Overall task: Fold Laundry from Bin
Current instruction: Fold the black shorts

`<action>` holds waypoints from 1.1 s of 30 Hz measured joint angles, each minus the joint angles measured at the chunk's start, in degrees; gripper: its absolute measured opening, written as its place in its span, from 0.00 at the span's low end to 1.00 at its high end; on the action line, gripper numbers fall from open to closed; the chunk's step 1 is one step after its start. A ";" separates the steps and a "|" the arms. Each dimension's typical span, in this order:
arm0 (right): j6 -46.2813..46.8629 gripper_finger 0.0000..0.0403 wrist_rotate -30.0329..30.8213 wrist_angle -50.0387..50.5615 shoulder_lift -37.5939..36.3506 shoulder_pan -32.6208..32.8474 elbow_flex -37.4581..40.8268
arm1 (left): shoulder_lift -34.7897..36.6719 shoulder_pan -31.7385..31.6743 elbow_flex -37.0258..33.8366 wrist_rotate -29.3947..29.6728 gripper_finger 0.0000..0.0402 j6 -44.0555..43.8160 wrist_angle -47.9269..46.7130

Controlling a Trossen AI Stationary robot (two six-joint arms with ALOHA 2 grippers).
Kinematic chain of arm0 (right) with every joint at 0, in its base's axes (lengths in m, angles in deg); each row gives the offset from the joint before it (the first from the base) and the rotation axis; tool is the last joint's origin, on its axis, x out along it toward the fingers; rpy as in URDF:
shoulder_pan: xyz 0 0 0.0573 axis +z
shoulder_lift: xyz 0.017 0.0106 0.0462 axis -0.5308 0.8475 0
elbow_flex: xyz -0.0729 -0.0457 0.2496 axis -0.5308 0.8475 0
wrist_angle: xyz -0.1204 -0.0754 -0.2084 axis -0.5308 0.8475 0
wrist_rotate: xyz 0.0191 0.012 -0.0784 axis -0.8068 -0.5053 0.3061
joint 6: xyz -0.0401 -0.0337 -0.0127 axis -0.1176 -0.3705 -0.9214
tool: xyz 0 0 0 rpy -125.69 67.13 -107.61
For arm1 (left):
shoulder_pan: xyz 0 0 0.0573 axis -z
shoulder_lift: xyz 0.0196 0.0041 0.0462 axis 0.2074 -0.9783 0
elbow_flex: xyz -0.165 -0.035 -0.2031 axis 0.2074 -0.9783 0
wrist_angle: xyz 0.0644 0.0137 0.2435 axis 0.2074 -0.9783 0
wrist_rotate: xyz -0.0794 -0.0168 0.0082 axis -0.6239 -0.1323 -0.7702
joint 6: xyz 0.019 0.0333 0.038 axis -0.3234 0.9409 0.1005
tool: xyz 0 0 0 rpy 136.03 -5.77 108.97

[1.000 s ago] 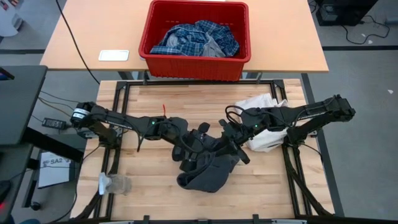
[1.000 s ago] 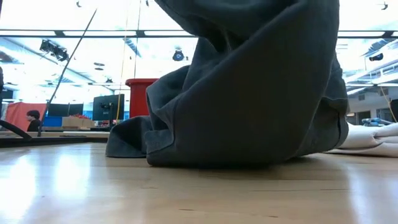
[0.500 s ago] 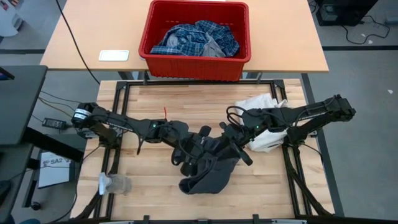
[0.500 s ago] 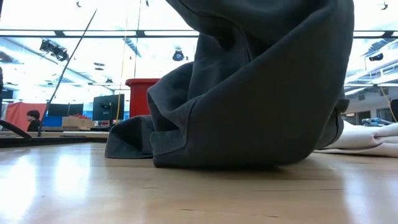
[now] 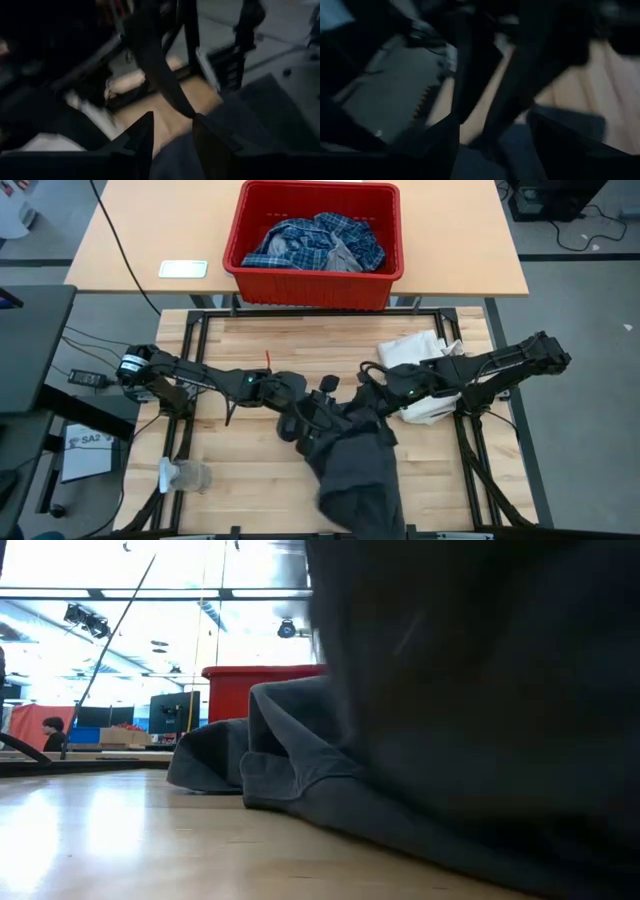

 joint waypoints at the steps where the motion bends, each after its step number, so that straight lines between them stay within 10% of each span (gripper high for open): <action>1: 2.32 0.61 2.05 2.27 -0.39 0.19 0.01 | -0.03 0.00 0.00 0.92 0.34 -0.08 -1.47; 10: 11.13 0.52 4.28 13.10 -0.66 7.52 0.17 | -0.46 0.11 0.01 1.12 0.34 -18.12 -9.80; 33: 29.29 0.51 13.84 21.16 22.92 36.73 0.15 | -1.34 2.07 -0.02 1.36 0.34 -27.30 -10.80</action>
